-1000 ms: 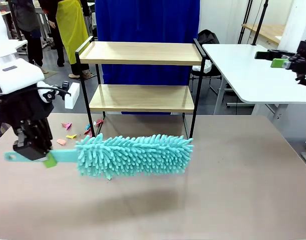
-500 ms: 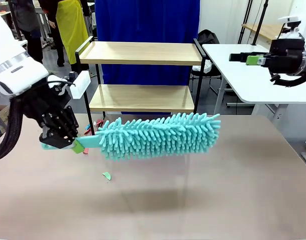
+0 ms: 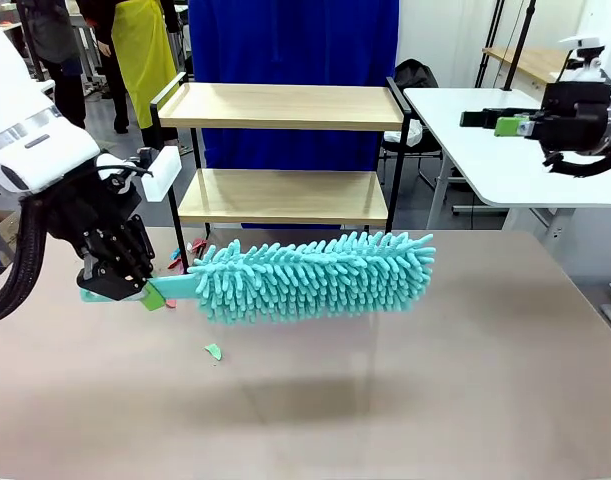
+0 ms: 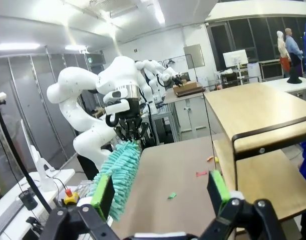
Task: Clean the shelf.
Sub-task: Hand the Duster back to the human.
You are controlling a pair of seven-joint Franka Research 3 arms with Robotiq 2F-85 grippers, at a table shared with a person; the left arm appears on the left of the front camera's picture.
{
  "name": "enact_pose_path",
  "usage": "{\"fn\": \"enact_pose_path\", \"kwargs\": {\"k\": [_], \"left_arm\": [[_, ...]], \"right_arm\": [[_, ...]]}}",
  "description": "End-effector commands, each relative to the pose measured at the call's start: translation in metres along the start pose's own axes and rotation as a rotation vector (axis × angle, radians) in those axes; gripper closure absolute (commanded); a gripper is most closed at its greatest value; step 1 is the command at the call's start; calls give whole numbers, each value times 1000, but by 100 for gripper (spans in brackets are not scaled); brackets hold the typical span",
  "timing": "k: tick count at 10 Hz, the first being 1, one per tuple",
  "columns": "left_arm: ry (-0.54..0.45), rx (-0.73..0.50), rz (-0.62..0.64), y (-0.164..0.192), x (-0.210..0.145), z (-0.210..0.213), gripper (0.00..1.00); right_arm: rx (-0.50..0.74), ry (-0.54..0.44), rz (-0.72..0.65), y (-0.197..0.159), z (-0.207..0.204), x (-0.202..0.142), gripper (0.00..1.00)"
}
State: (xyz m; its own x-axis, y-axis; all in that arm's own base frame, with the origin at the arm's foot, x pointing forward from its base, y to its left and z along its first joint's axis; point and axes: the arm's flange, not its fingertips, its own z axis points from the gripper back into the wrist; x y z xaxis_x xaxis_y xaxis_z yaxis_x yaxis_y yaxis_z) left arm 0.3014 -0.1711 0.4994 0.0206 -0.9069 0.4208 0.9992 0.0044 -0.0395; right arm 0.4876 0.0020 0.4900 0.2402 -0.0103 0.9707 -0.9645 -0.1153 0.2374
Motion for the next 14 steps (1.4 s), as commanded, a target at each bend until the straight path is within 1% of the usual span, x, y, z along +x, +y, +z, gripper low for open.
{"fn": "enact_pose_path", "kwargs": {"k": [1, 3, 5, 8, 10, 14], "left_arm": [[-18, -4, -7, -2, 0, 1, 87], [-18, -4, -7, -2, 0, 1, 87], [-18, -4, -7, -2, 0, 1, 87], [-18, -4, -7, -2, 0, 1, 87], [-18, -4, -7, -2, 0, 1, 87], [-18, -4, -7, -2, 0, 1, 87]], "right_arm": [[-65, 63, 74, 34, -33, -11, 0], [-107, 89, 69, 51, -49, -32, 0], [-128, 120, 49, 60, -60, -66, 0], [-149, 144, 62, 81, -67, -106, 0], [-131, 158, 66, 99, -70, -118, 0], [-124, 163, 47, 110, -96, -127, 0]]}}
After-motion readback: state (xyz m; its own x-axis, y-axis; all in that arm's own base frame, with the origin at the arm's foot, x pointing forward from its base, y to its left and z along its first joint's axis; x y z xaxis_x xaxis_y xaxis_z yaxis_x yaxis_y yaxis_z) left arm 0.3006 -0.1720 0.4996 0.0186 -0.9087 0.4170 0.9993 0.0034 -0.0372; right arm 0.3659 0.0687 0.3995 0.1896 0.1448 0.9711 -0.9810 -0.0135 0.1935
